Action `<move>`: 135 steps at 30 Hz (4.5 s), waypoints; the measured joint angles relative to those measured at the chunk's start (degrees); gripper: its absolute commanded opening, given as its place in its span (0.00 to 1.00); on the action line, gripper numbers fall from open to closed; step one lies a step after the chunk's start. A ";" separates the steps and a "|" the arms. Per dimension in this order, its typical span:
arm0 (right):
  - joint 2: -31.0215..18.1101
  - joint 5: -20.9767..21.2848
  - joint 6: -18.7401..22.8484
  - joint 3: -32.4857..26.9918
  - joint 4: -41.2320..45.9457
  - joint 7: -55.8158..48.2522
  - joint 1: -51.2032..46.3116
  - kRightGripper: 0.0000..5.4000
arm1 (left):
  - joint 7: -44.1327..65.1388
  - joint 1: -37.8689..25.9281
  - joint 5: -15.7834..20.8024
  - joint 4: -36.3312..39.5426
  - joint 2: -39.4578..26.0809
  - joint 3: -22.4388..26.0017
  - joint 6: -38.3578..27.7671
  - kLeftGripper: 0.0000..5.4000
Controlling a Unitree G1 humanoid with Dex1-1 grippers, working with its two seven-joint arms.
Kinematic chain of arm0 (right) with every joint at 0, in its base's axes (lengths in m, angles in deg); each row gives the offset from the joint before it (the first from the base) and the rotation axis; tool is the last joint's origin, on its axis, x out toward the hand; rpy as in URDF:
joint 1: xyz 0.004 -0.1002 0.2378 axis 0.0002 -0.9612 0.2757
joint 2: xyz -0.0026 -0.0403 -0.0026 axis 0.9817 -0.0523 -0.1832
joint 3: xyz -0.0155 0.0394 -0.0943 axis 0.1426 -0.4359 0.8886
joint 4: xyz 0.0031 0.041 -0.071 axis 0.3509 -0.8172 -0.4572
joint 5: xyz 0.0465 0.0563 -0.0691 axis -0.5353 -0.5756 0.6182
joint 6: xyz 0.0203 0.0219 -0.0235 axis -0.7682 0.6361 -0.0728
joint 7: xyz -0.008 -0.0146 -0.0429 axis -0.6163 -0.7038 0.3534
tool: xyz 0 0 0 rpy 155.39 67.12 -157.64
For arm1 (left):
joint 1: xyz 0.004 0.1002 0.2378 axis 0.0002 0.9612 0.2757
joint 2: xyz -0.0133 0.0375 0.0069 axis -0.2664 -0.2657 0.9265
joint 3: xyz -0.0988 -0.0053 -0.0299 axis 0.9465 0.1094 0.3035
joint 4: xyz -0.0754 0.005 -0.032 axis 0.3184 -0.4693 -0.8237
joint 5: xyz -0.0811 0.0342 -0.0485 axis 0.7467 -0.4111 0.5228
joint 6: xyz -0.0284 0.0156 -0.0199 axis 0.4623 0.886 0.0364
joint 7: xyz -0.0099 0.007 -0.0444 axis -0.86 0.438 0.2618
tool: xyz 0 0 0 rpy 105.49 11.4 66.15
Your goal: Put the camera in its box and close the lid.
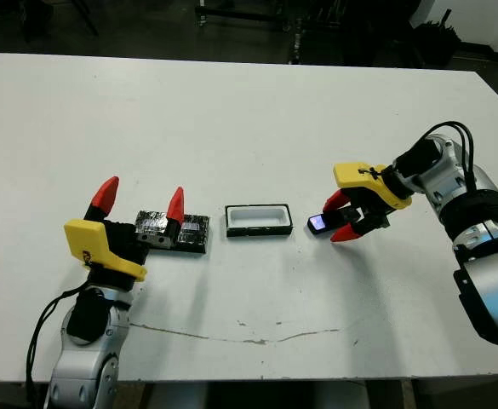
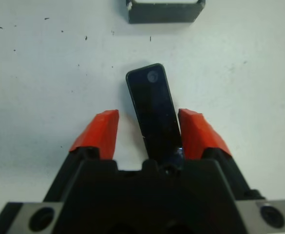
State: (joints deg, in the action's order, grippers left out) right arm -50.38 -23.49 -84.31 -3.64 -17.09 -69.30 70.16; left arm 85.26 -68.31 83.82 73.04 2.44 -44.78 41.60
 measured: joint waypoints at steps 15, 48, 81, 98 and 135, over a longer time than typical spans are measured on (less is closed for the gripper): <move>-0.31 -0.97 1.43 -1.37 4.37 4.73 -3.66 0.31 | 0.02 0.19 -0.32 0.31 -0.02 0.02 0.00 1.00; 2.37 -17.74 18.76 -15.67 10.56 4.77 0.64 0.31 | 0.07 -0.32 -0.34 0.89 0.02 -0.10 0.62 1.00; 15.99 -14.18 21.44 -8.76 3.79 5.54 4.07 0.31 | -1.06 0.28 -0.52 2.28 0.40 -0.41 1.79 1.00; 16.52 -11.22 18.00 -6.47 2.93 5.02 4.24 0.31 | -0.93 0.32 -0.28 2.27 0.38 -0.42 1.78 1.00; 14.47 -7.88 11.19 -3.02 3.43 5.57 1.99 0.31 | -0.62 0.45 -0.12 2.41 0.27 -0.30 2.01 1.00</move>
State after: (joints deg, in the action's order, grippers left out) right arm -35.90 -31.38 -73.12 -6.65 -13.66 -63.74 72.15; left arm 84.63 -67.87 83.70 75.45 2.71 -45.08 43.61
